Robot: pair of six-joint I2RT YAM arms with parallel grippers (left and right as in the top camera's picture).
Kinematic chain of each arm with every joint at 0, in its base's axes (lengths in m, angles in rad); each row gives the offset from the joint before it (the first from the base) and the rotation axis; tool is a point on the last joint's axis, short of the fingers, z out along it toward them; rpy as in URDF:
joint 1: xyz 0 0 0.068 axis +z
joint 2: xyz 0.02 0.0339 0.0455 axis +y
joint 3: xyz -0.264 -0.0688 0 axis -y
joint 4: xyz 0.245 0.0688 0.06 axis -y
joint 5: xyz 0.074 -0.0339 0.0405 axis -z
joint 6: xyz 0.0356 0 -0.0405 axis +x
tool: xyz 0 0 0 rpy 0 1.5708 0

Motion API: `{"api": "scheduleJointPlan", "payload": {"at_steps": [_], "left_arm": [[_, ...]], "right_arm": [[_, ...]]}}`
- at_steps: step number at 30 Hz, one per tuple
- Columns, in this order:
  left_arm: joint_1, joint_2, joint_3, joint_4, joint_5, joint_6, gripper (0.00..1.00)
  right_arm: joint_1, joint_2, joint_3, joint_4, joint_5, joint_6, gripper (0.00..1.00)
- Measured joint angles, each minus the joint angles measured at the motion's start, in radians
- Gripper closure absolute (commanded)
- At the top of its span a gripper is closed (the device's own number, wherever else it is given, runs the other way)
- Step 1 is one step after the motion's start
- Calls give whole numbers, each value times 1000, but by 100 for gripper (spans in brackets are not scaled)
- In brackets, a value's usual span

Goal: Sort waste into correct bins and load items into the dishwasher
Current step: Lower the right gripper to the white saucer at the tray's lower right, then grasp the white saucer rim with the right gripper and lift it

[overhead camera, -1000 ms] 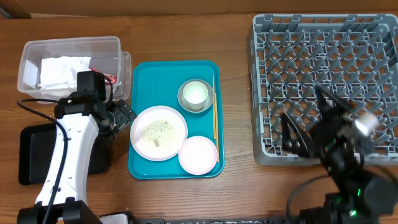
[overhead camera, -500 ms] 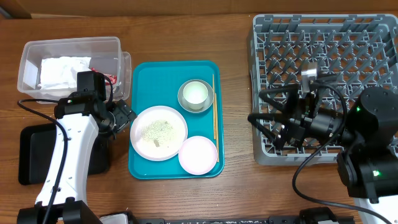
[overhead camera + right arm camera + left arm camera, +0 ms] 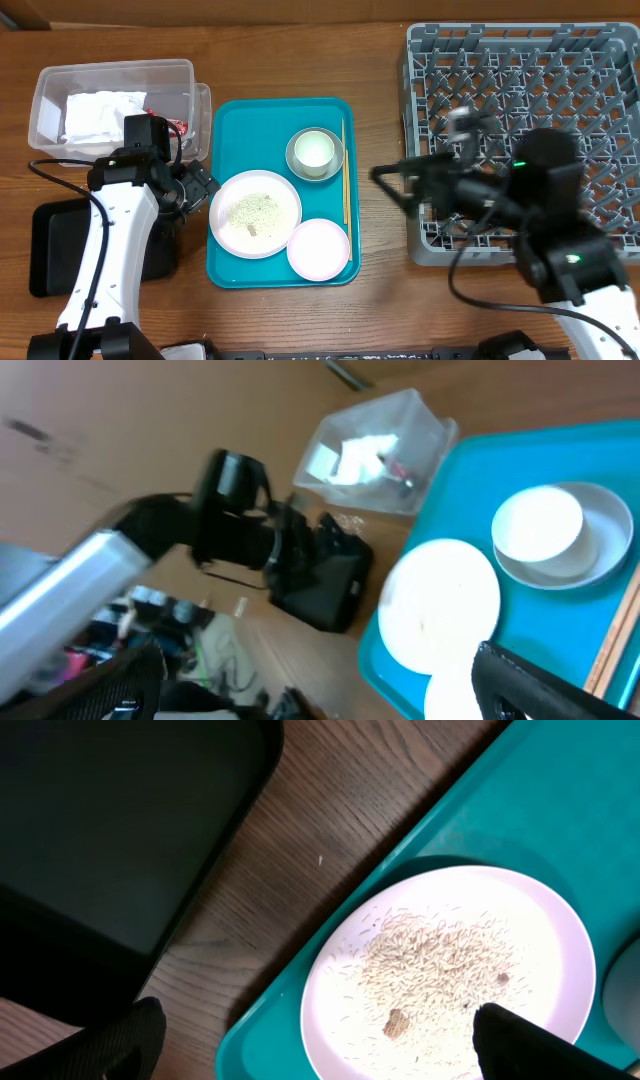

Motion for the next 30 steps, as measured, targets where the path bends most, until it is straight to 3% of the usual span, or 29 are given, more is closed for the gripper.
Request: {"api": "scheduleJointPlan", "payload": {"at_steps": [5, 9, 13, 19, 30], "left_arm": [[0, 0, 0, 0, 0, 0, 0], [0, 0, 0, -1, 0, 0, 0], [0, 0, 0, -1, 0, 0, 0], [0, 0, 0, -1, 0, 0, 0], [0, 0, 0, 0, 0, 0, 0]], "right_arm": [[373, 209, 8, -5, 315, 45, 1], [505, 415, 55, -54, 412, 73, 1], [575, 602, 164, -223, 499, 73, 1], [621, 741, 357, -426, 669, 56, 0], [637, 788, 382, -422, 703, 127, 0]]}}
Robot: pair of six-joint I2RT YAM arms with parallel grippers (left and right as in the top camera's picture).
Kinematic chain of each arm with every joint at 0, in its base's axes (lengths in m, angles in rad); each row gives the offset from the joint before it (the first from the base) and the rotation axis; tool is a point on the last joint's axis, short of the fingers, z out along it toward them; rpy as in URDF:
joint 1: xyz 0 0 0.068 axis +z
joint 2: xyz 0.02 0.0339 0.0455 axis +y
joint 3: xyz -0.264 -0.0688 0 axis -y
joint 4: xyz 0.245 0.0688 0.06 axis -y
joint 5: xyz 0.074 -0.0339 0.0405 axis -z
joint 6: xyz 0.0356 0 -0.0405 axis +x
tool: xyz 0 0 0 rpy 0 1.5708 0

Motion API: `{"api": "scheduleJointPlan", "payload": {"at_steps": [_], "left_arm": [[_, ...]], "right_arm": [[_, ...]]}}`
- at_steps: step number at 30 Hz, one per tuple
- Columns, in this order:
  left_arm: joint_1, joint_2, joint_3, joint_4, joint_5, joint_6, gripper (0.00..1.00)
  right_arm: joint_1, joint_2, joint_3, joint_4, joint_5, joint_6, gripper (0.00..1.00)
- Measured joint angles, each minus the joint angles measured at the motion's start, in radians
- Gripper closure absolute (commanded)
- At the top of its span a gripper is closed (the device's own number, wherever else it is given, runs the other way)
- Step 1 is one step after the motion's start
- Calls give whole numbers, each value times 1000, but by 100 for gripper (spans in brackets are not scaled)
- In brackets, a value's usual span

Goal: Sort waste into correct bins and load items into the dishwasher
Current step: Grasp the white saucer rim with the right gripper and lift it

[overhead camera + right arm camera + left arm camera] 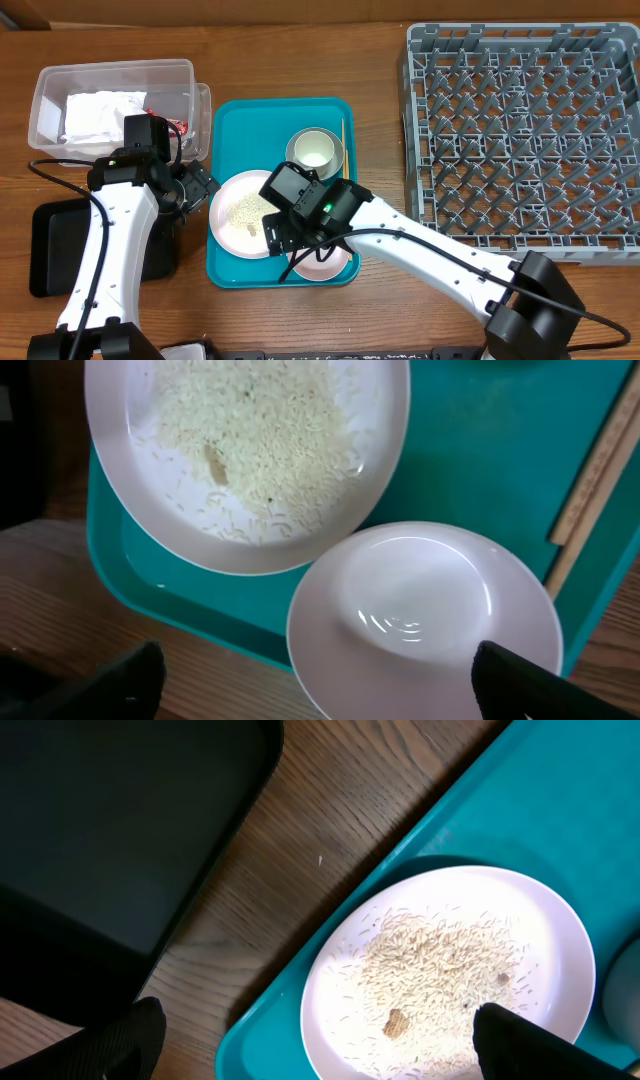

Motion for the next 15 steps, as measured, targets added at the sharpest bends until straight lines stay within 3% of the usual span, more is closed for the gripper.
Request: {"api": "scheduleJointPlan", "payload": {"at_steps": [14, 15], "left_arm": [[0, 0, 0, 0, 0, 0, 0], [0, 0, 0, 0, 0, 0, 0]], "right_arm": [[2, 0, -4, 103, -105, 26, 0], [2, 0, -5, 101, -105, 26, 6]]}}
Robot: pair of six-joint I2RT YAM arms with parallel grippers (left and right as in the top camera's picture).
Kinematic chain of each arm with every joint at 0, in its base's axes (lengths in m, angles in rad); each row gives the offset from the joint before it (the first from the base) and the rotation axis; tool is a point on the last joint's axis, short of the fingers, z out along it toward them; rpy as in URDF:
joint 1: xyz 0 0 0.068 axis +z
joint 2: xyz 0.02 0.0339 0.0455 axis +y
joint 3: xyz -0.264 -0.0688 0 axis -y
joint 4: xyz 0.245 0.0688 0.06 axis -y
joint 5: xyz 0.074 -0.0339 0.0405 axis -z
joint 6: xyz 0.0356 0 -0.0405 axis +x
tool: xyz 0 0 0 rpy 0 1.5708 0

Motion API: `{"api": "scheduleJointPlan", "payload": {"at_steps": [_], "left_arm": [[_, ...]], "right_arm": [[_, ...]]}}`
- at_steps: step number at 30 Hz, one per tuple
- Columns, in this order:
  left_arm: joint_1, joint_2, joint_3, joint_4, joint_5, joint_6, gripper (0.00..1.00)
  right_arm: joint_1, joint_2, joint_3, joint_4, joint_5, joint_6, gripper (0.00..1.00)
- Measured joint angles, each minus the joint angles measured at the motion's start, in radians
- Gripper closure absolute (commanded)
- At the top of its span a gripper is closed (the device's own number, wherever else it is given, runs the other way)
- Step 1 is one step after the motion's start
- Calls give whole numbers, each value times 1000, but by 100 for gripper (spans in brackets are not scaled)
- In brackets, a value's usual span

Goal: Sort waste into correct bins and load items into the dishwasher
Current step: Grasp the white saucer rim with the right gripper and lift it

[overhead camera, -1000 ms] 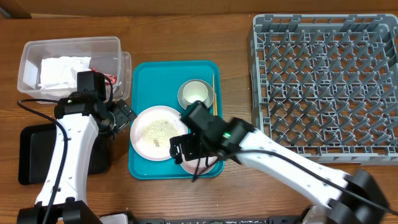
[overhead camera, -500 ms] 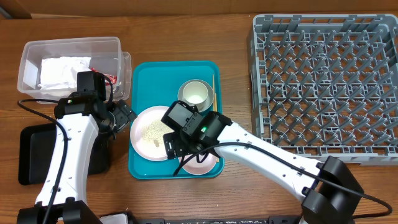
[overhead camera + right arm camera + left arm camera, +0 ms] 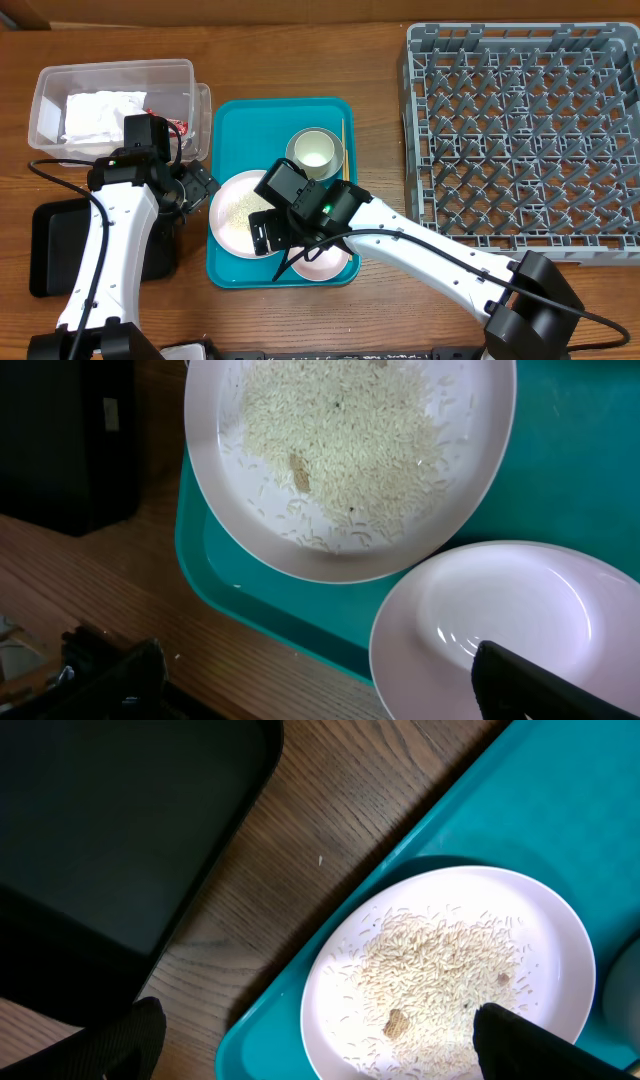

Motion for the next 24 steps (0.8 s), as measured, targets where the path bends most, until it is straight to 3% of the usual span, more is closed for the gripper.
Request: {"api": "scheduleJointPlan", "payload": {"at_steps": [2, 3, 8, 17, 24], "left_arm": [[0, 0, 0, 0, 0, 0, 0], [0, 0, 0, 0, 0, 0, 0], [0, 0, 0, 0, 0, 0, 0], [0, 0, 0, 0, 0, 0, 0], [0, 0, 0, 0, 0, 0, 0]], "right_arm": [[0, 0, 0, -8, 4, 1, 23], [1, 0, 0, -23, 14, 6, 25], [16, 7, -2, -113, 90, -9, 25], [125, 15, -3, -186, 107, -221, 25], [149, 50, -3, -226, 136, -280, 36]]}}
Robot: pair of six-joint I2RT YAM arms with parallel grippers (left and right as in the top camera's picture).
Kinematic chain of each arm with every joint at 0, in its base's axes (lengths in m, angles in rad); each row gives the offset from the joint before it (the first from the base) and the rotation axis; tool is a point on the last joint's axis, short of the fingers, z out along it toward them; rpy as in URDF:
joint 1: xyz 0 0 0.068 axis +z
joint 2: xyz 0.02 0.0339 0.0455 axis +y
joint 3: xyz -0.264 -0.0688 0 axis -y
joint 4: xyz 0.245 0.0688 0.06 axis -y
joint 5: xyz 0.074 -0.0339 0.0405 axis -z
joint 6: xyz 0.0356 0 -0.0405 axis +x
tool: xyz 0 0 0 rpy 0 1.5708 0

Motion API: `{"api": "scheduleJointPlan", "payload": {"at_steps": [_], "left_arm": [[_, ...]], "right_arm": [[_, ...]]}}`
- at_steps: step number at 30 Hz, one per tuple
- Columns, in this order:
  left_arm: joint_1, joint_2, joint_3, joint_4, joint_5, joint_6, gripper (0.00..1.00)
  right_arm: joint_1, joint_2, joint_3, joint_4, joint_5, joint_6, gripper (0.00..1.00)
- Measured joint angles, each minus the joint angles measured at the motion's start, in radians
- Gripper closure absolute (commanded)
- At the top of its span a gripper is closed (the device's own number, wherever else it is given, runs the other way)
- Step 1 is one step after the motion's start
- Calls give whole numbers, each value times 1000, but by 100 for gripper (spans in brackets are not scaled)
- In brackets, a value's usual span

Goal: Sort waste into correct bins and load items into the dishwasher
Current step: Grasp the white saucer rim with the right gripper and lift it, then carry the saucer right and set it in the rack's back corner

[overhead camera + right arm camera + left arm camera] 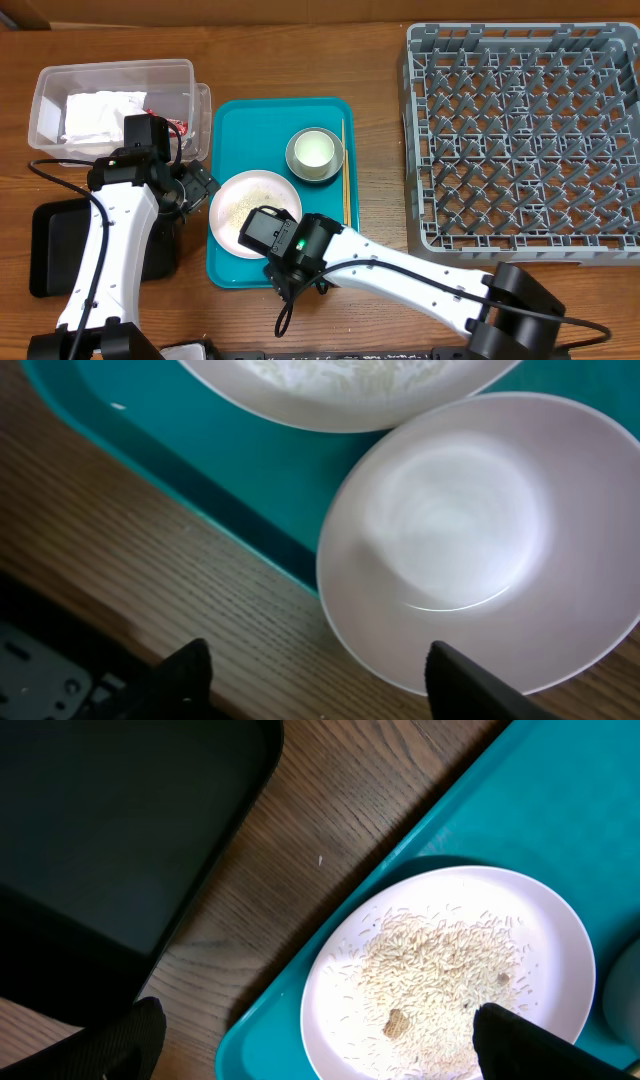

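An empty pink plate (465, 535) lies at the front right of the teal tray (210, 455); in the overhead view my right arm covers it. My right gripper (320, 680) is open and low over the plate's near rim, one finger (185, 670) over the wooden table, the other (470, 680) over the plate. A white plate of rice scraps (250, 205) sits on the tray's left. My left gripper (320, 1045) hangs open above that plate's (450, 970) left rim, holding nothing. A bowl with a cup in it (315, 152) and chopsticks (345, 175) lie further back.
The grey dish rack (520, 130) stands at the right. A clear bin holding white waste (100, 105) is at the back left, and a black bin (55, 245) at the front left, below my left arm. Bare wood borders the tray's front edge.
My right gripper has moved from above both plates to low over the pink plate's front rim at the tray's edge, still open with its fingers somewhat closer together. The left arm has not moved.
My right arm was first over by the dish rack, facing the tray. Then it was stretched across above the rice plate and the pink plate, then a little further left, and now it sits low at the pink plate's rim. The left gripper stayed open over the rice plate.
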Motion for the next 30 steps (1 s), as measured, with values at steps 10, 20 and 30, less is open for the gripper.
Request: {"api": "scheduleJointPlan", "payload": {"at_steps": [10, 20, 30], "left_arm": [[0, 0, 0, 0, 0, 0, 0], [0, 0, 0, 0, 0, 0, 0], [0, 0, 0, 0, 0, 0, 0]], "right_arm": [[0, 118, -4, -15, 2, -39, 41], [0, 119, -5, -14, 3, -42, 67], [0, 119, -5, -11, 6, -43, 96]]}}
